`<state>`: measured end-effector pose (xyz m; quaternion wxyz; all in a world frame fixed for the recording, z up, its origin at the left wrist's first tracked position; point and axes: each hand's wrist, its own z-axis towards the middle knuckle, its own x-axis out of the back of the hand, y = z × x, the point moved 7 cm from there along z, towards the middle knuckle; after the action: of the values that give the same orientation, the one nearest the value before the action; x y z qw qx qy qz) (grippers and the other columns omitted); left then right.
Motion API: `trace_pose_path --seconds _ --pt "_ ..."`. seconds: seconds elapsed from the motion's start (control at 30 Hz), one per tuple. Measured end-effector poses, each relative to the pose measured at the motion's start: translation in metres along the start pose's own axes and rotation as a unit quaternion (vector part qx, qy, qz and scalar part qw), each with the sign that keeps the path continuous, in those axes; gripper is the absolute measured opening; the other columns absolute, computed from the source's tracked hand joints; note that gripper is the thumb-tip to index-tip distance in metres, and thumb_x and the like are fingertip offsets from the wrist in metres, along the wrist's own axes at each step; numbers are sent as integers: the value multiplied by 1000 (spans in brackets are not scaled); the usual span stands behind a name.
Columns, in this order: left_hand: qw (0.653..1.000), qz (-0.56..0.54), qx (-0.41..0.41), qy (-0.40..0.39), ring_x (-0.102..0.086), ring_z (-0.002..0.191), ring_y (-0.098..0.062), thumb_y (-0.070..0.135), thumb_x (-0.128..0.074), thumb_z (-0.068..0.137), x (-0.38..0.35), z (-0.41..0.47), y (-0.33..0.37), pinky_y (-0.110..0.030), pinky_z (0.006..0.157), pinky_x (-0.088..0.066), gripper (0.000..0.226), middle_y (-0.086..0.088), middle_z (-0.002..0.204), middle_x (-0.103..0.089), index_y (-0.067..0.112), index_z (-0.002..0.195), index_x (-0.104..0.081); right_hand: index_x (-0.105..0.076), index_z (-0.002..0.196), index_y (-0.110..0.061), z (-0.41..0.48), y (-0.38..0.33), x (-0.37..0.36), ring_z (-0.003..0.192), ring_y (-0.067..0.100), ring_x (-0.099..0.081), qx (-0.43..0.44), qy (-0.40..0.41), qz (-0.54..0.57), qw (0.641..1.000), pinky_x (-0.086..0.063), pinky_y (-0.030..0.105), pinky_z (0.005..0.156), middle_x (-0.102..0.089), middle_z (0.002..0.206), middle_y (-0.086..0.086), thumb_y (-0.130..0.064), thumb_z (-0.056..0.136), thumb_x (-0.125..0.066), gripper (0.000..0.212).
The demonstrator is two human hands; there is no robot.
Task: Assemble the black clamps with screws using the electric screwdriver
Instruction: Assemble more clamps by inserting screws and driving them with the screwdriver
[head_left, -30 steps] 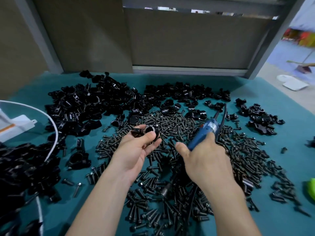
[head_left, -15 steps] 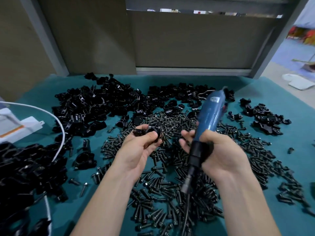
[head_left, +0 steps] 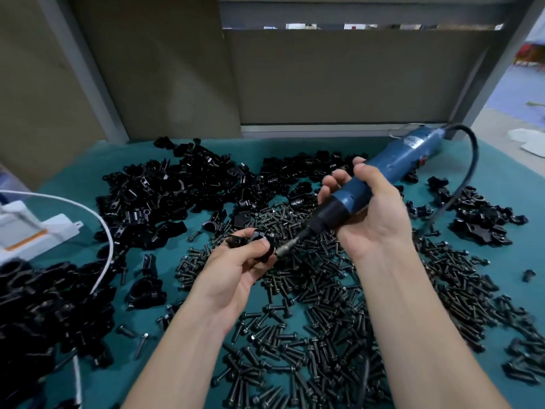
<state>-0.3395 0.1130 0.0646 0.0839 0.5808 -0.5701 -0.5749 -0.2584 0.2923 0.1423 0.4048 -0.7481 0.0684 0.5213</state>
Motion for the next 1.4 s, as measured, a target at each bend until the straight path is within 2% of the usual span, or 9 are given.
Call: trace_pose_path --seconds 0.13,0.27,0.4,0.53,0.7,0.9,1.13,1.27,1.4 --pt "999 43 -25 22 -77 72 -19 -5 -74 84 3 -2 0 -22 65 -61 31 -7 81 -79 8 110 -64 -60 104 -12 8 -5 5 66 25 -67 57 49 20 997 -59 37 71 -66 75 11 8 89 -60 25" --pt "994 77 -58 55 -76 74 -20 -4 -80 82 7 1 0 -24 74 -63 33 -8 82 -79 9 107 -63 -58 110 -12 13 -2 13 58 20 -62 83 89 52 991 -55 32 63 -62 73 7 7 90 -60 27" --pt "992 83 -70 67 -78 78 -21 -2 -83 78 7 1 -2 -27 74 -64 35 -8 82 -79 6 105 -64 -54 116 -7 16 5 17 56 19 -61 88 110 70 988 -54 32 61 -61 75 7 4 90 -64 30" --pt "994 67 -68 48 -80 88 -27 7 -86 64 -1 -2 -6 -29 77 -64 57 -16 94 -80 0 115 -60 -54 116 -8 15 10 16 56 19 -61 90 106 76 987 -55 32 63 -61 73 6 5 90 -64 31" --pt "995 52 -58 67 -80 91 -26 -8 -78 84 4 1 -8 -31 81 -65 44 -18 96 -80 -2 122 -56 -55 116 -10 16 2 14 55 19 -60 107 103 75 986 -53 31 58 -60 71 6 8 89 -61 33" --pt "995 24 -67 64 -79 81 -21 0 -83 67 3 1 -5 -35 86 -64 51 -14 89 -80 6 111 -58 -58 110 -13 15 4 11 54 19 -57 110 93 76 987 -53 30 57 -59 69 6 11 89 -58 32" --pt "996 12 -70 59 -79 87 -26 11 -84 56 -1 0 -5 -32 81 -65 60 -22 101 -79 8 114 -69 -59 111 -13 16 1 11 55 20 -58 128 96 70 985 -52 31 59 -59 76 7 13 87 -58 35" --pt "996 43 -67 44 -80 88 -24 18 -85 58 -2 -2 -6 -40 89 -61 60 -16 98 -80 13 117 -72 -60 111 -14 16 2 11 55 20 -58 125 97 66 985 -53 31 59 -59 77 6 12 87 -59 36" --pt "998 25 -59 9 -78 100 -27 16 -83 66 -4 -3 -3 -33 80 -64 56 -18 102 -79 11 121 -72 -59 112 -15 17 1 13 55 20 -58 123 93 69 986 -52 31 58 -59 73 6 12 88 -58 35"
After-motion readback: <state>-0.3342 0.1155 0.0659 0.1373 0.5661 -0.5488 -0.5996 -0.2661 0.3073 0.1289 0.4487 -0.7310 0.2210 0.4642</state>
